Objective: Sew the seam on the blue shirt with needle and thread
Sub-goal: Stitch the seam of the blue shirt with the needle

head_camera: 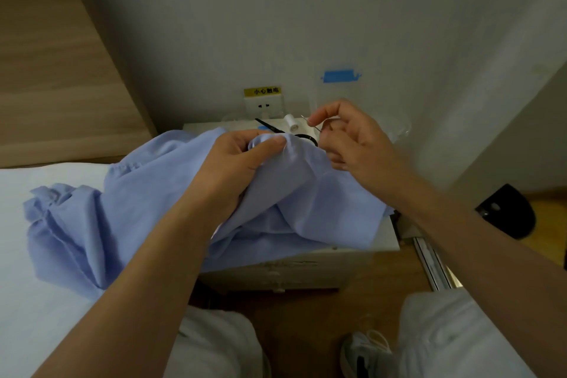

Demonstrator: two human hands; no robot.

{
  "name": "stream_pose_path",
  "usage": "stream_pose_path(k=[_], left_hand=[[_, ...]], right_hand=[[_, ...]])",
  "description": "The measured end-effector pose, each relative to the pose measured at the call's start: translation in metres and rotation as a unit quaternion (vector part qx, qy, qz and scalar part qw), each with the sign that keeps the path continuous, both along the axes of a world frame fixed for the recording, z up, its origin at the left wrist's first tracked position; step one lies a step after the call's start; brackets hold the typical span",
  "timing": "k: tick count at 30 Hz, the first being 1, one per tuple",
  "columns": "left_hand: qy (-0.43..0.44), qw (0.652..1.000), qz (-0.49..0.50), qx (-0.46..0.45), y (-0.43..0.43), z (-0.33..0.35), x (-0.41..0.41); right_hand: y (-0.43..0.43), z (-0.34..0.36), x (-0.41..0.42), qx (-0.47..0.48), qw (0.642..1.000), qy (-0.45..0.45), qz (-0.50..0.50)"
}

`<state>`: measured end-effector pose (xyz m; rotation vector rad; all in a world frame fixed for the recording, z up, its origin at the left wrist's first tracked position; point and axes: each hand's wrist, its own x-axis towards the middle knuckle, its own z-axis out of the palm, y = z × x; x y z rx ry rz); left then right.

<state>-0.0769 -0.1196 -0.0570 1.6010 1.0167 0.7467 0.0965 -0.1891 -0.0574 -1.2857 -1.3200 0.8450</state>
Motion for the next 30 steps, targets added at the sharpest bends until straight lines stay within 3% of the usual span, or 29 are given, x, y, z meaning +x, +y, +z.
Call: stream_pose_path(k=[7, 13, 30], left_hand=[[-0.001, 1.000, -0.030, 0.008, -0.0008, 0.0027, -0.0037], [0.005, 1.000, -0.023, 0.003, -0.0017, 0.0017, -0.0038], [0.049, 0.998, -0.007, 0.035, -0.0037, 0.0052, -0.0056]], right_hand=[[-0.0029, -0.0018, 0.0069, 0.007, 0.995, -0.075, 0.061], [-0.0064, 0.0012, 0.0068, 0.028, 0.992, -0.115, 0.044], [-0.0084, 0.0061, 0.0060, -0.009, 0.990, -0.130, 0.059]])
